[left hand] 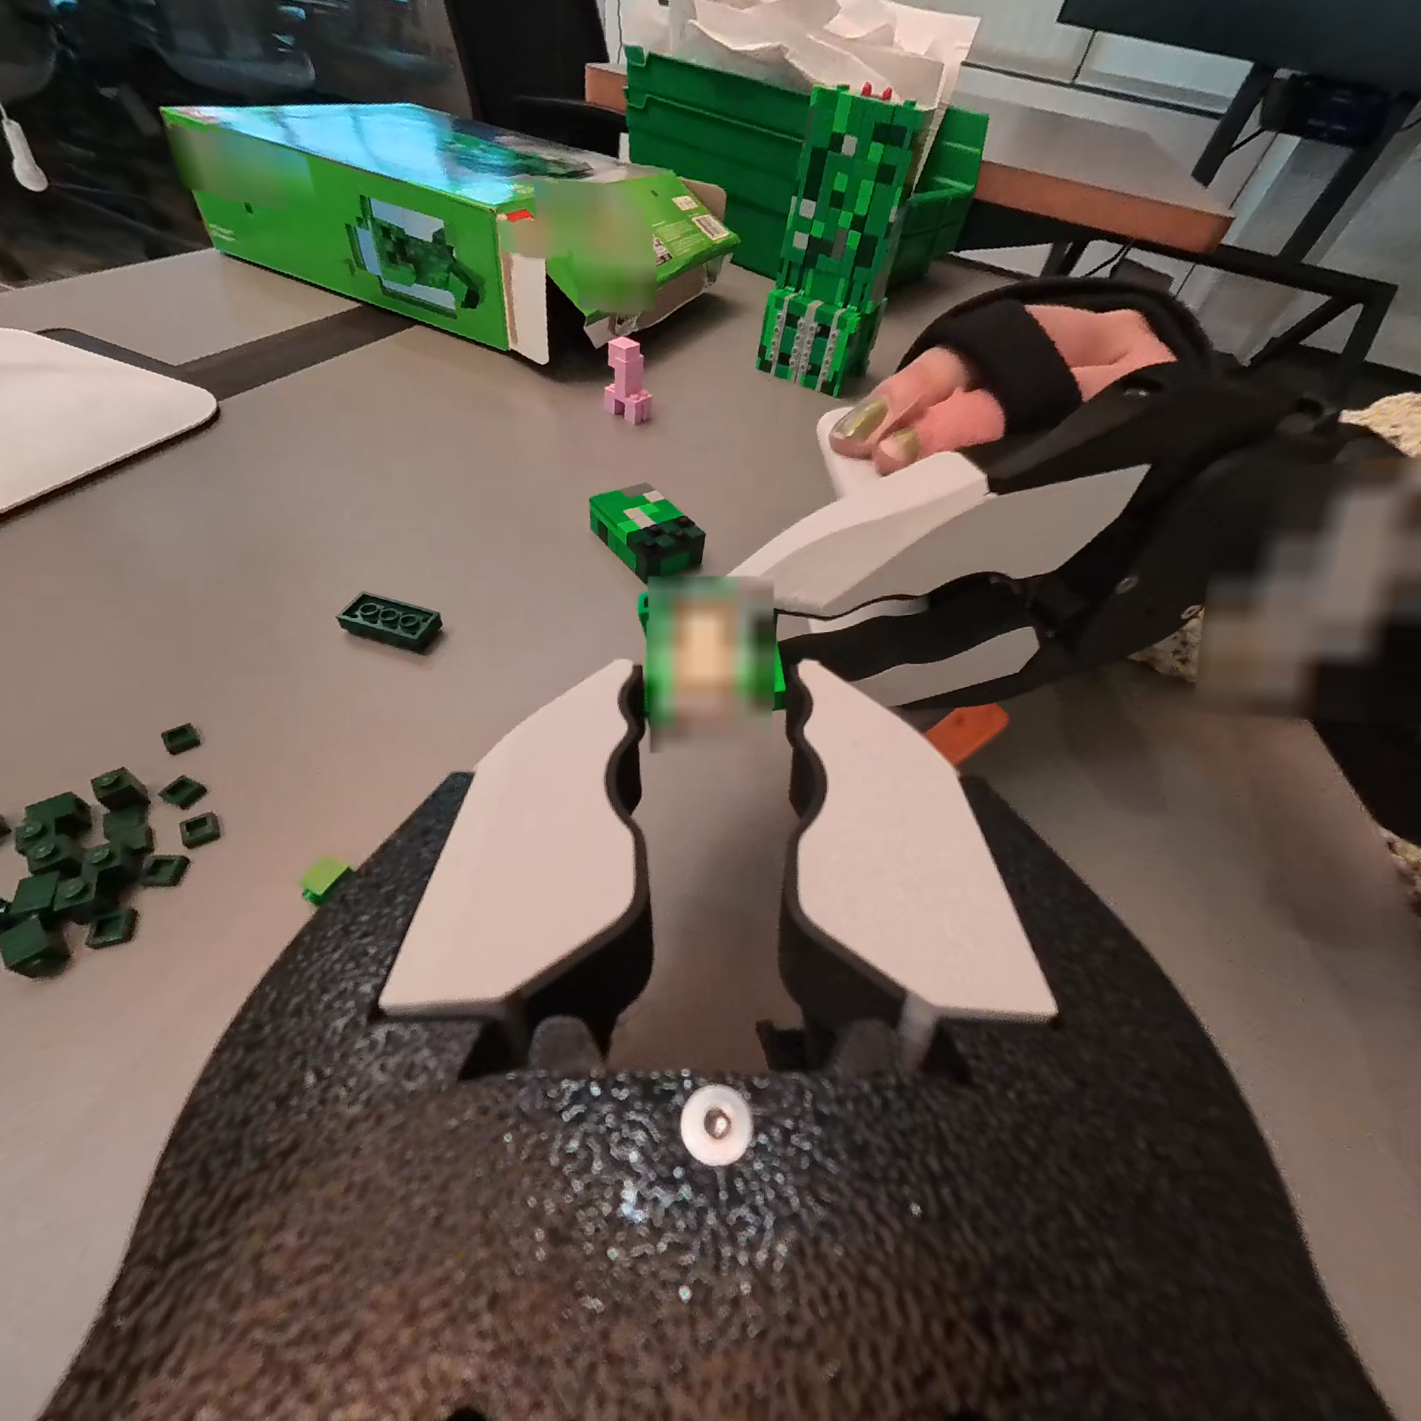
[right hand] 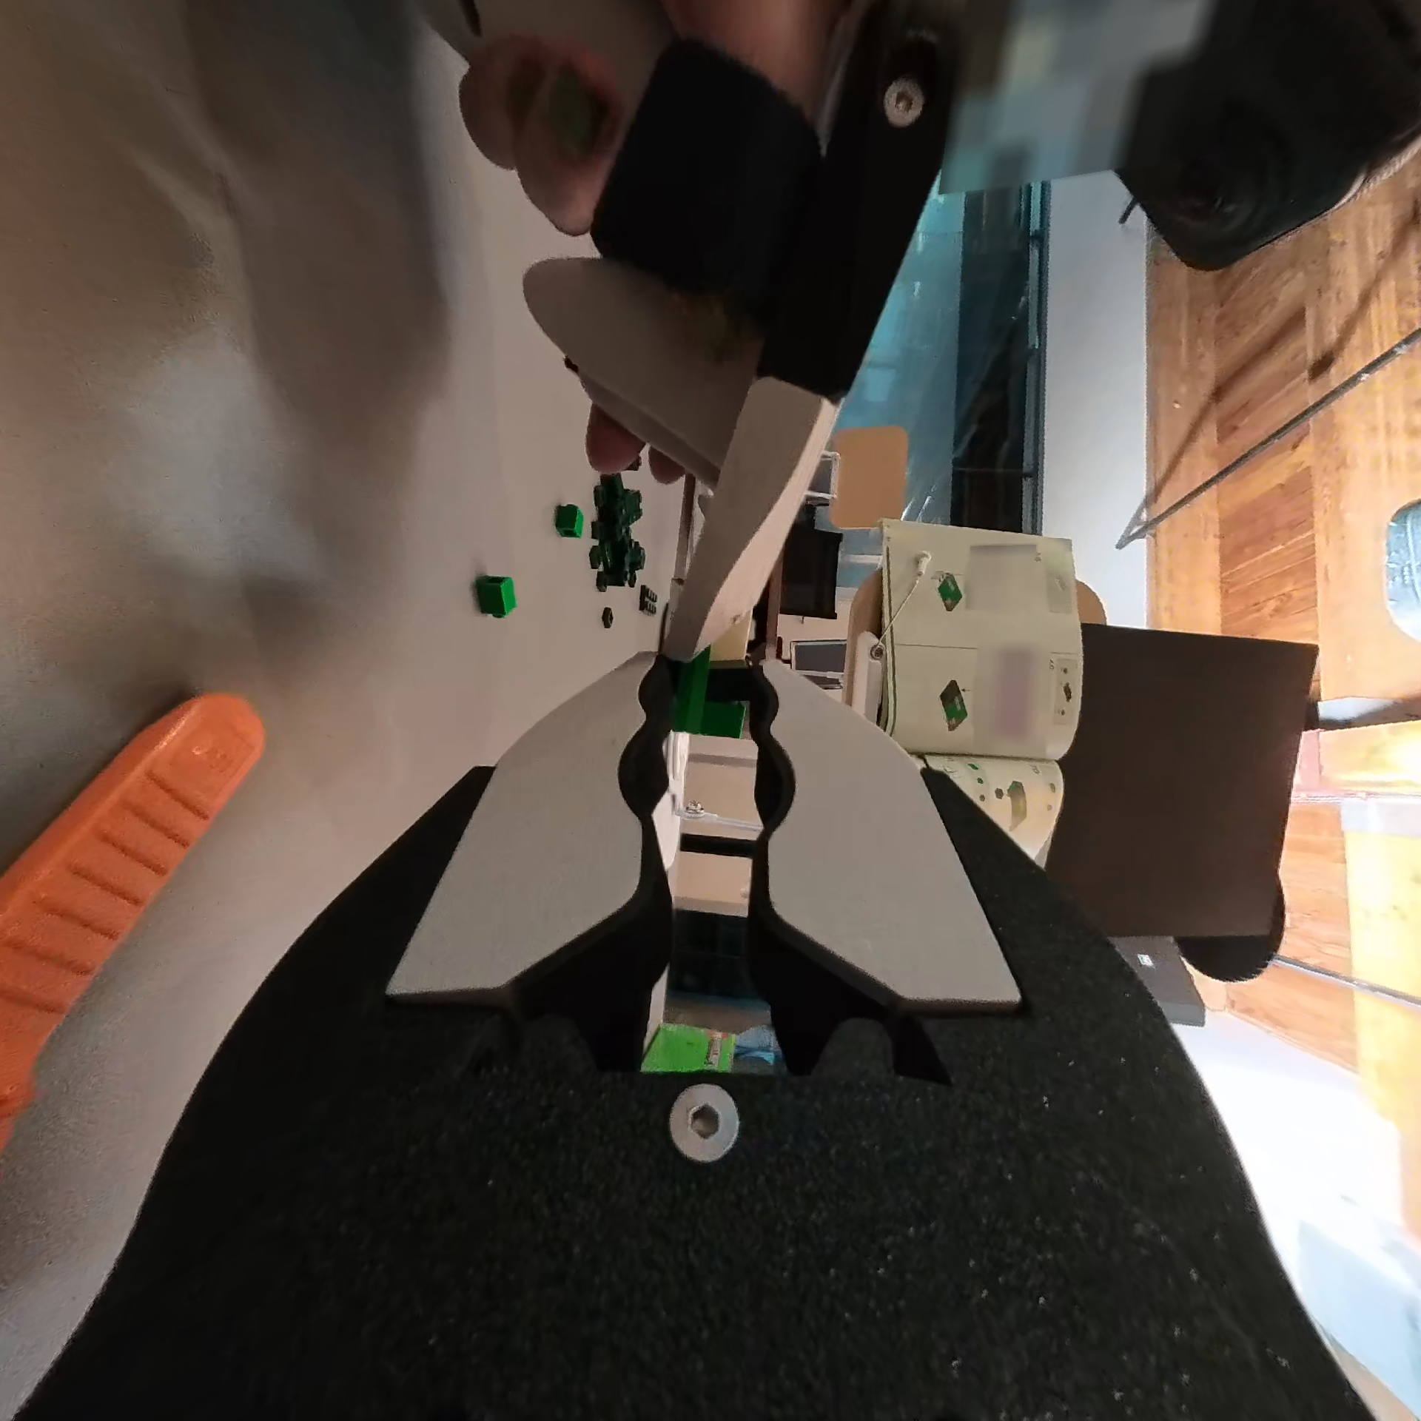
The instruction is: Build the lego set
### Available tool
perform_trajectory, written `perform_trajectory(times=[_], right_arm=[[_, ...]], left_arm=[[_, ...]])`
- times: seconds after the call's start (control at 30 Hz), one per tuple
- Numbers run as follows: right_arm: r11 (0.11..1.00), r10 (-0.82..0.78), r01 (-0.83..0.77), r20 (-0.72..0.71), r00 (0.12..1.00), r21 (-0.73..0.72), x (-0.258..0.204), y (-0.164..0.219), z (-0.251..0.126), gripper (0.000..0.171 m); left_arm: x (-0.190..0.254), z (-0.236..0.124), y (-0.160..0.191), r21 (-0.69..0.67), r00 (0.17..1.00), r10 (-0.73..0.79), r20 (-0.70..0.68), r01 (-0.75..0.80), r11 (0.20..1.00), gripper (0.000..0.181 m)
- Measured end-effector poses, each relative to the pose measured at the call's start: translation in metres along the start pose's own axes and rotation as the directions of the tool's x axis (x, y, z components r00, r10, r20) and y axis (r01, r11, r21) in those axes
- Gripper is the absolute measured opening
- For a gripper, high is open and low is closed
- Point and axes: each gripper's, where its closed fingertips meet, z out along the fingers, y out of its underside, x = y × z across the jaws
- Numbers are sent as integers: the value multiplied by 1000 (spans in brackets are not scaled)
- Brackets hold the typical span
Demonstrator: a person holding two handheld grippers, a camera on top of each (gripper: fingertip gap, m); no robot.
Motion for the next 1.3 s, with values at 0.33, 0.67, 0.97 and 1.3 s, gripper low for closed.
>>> perform_trajectory(times=[0.33, 0.67, 0.97, 1.3], right_arm=[[855, 506, -518, 163, 847, 34, 0, 9, 1, 36], [908, 403, -414, 141, 904, 60, -7, 1, 3, 35], [957, 280, -283, 55, 958, 64, -5, 0, 5, 31], [975, 207, -211, 54, 977, 73, -9, -5, 6, 31]], left_arm=[[-7, -5, 2, -18, 1000, -19, 18, 19, 1000, 35], [-10, -3, 10, -55, 997, -79, 24, 80, 995, 35], [-15, -5, 8, -32, 981, -192, 8, 193, 981, 35], [-12, -3, 12, -61, 979, -205, -3, 204, 977, 35]])
